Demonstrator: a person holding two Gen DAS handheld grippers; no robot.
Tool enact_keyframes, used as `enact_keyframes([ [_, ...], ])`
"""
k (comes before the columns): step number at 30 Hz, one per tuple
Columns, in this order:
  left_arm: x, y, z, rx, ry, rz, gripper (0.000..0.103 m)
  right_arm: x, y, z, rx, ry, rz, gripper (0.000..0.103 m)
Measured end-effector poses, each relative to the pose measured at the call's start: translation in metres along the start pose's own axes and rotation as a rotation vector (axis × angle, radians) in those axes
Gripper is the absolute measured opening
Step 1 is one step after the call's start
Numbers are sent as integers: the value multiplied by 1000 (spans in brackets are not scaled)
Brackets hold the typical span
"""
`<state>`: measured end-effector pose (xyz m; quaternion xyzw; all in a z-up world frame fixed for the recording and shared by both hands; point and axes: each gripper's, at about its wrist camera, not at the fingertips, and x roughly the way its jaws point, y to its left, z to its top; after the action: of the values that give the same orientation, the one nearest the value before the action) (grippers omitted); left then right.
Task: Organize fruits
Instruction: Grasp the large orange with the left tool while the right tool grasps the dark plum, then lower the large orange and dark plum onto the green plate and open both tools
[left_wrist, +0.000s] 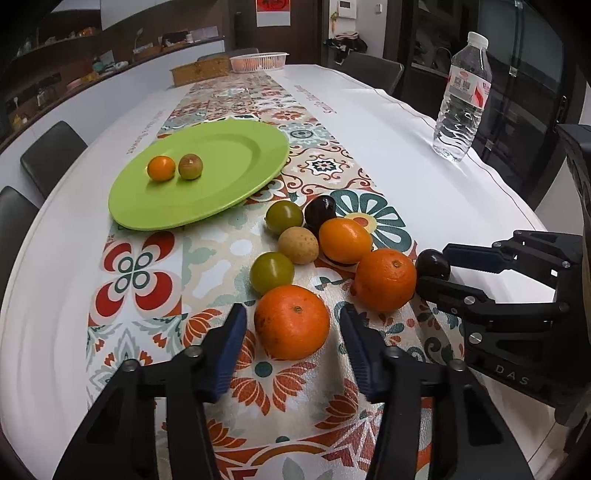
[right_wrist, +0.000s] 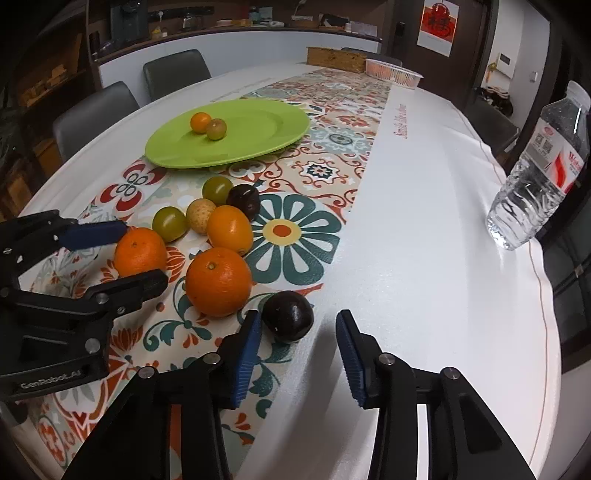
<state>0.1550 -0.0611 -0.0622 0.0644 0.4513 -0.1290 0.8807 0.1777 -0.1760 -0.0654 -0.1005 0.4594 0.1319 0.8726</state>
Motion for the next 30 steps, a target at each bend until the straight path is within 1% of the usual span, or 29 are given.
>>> enact_keyframes([
  [1, 1, 0, 0, -4, 6, -3, 42, 1, 0, 0, 0, 1, 3, 37],
  [2, 1, 1, 0, -7, 9, -2, 41, 1, 1, 0, 2, 2, 6, 35],
  [5, 1, 2, -1, -13, 11, -9, 40, 2, 2, 0, 8, 1, 17, 30],
  [13, -8, 1, -1, -17, -6, -14, 40, -5, 1, -1, 17, -18, 3, 30],
  [22, -29, -1, 5, -11, -58, -18, 40, -22, -1, 3, 30, -58, 11, 30],
  [30, -50, 5, 10, -28, -108, -16, 40, -41, 5, 13, 25, -113, 27, 30],
])
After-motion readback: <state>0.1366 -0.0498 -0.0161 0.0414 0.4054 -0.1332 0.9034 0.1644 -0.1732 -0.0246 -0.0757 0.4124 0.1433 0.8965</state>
